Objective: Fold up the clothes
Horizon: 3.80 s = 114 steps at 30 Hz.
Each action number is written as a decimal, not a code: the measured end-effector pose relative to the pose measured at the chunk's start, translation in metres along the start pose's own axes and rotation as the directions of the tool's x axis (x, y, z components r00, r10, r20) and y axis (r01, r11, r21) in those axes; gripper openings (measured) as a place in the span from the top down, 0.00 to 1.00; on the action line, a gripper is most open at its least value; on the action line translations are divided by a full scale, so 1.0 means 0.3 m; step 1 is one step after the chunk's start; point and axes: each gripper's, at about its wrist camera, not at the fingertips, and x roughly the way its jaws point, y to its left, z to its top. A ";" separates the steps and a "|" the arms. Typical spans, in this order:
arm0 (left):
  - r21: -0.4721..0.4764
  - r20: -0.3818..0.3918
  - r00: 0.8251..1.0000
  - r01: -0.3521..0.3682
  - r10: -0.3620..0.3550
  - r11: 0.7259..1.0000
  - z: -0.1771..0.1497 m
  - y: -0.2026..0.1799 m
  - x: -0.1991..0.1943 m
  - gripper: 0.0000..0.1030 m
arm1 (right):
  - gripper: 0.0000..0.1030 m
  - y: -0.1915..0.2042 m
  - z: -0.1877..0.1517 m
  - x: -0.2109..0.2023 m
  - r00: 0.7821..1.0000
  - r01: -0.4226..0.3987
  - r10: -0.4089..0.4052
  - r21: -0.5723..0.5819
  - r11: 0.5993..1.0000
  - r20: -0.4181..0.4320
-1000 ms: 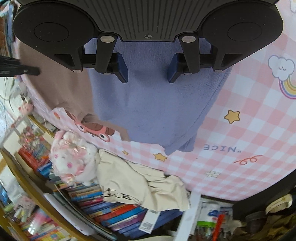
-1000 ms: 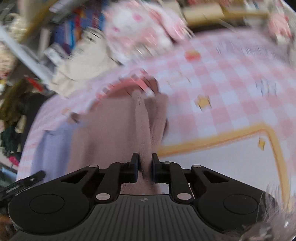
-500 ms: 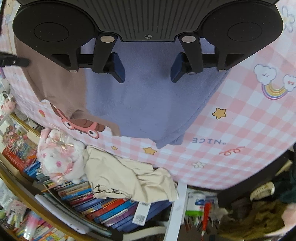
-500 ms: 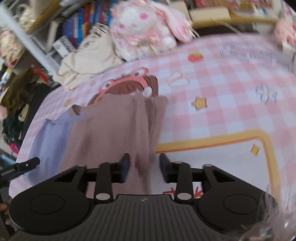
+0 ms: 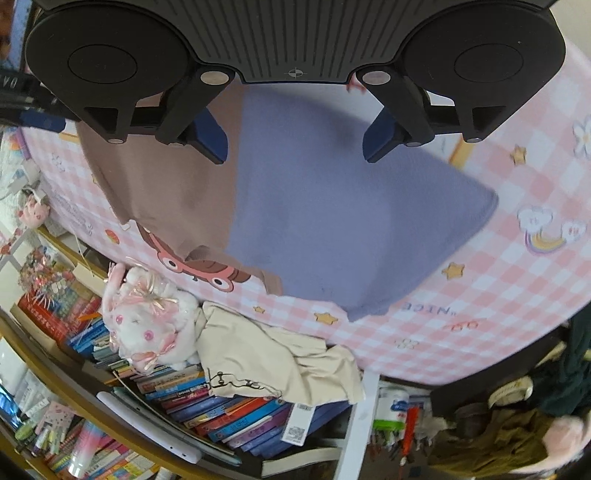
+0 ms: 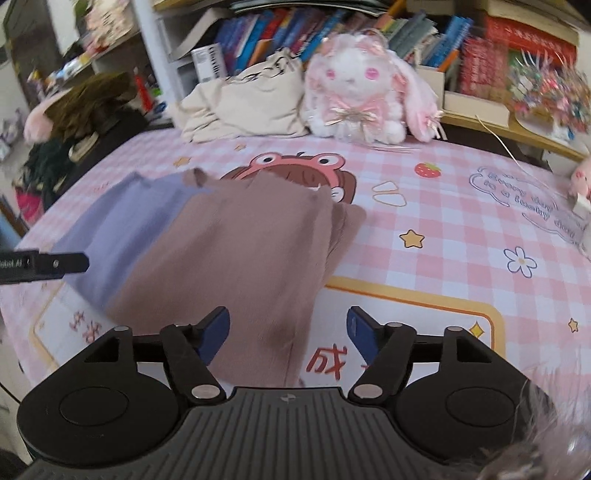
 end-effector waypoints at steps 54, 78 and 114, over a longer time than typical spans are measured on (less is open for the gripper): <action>-0.679 0.053 0.973 0.200 -0.224 0.706 0.051 0.566 0.083 0.23 | 0.15 0.182 -0.047 -0.038 0.959 0.279 -0.281 0.342 0.897 -0.046; -0.555 0.052 0.967 0.235 -0.249 0.798 0.100 0.528 0.129 0.76 | 0.68 0.088 -0.042 0.089 0.940 0.341 -0.316 0.416 0.843 -0.130; -0.670 0.127 0.977 0.214 -0.174 0.711 0.132 0.820 0.158 0.89 | 0.63 0.251 0.132 0.217 0.991 0.131 -0.120 0.254 0.958 -0.055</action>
